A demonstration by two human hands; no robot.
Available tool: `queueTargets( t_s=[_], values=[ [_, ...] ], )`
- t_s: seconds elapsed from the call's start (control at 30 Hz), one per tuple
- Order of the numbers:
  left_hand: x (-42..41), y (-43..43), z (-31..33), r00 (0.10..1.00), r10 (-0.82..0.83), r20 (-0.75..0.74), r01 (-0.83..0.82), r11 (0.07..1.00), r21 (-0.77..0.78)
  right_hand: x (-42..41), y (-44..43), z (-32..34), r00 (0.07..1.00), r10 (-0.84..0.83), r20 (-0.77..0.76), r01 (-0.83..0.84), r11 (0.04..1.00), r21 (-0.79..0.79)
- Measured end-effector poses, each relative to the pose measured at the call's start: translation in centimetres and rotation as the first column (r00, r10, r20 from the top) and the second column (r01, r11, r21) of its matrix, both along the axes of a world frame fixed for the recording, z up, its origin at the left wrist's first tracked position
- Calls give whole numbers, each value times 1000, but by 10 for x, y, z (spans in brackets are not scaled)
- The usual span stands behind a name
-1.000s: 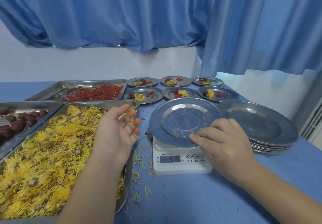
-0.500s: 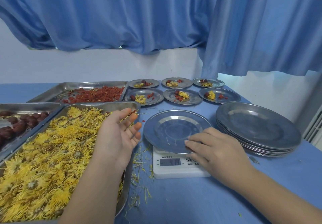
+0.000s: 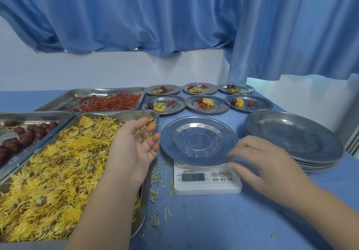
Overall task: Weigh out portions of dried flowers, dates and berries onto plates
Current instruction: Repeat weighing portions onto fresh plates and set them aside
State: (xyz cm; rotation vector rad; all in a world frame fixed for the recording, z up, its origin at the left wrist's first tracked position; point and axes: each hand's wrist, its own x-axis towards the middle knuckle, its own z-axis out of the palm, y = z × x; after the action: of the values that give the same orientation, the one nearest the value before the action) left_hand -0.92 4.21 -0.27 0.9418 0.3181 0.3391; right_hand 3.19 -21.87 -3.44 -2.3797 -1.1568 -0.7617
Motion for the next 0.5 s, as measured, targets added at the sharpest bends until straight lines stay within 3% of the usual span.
queueTargets(
  t_s=[0.2, 0.33, 0.5],
  values=[
    [0, -1, 0, 1000, 1, -24, -1, 1000, 10, 0, -19, 8, 952, -44, -304, -21, 978, -207],
    [1, -3, -1, 999, -5, -34, 6, 1000, 23, -1, -15, 3, 917, -103, -386, -23, 951, -308],
    [1, -3, -1, 999, -7, -42, 8, 1000, 26, 1, -15, 4, 885, -151, -440, -2, 945, -327]
  ],
)
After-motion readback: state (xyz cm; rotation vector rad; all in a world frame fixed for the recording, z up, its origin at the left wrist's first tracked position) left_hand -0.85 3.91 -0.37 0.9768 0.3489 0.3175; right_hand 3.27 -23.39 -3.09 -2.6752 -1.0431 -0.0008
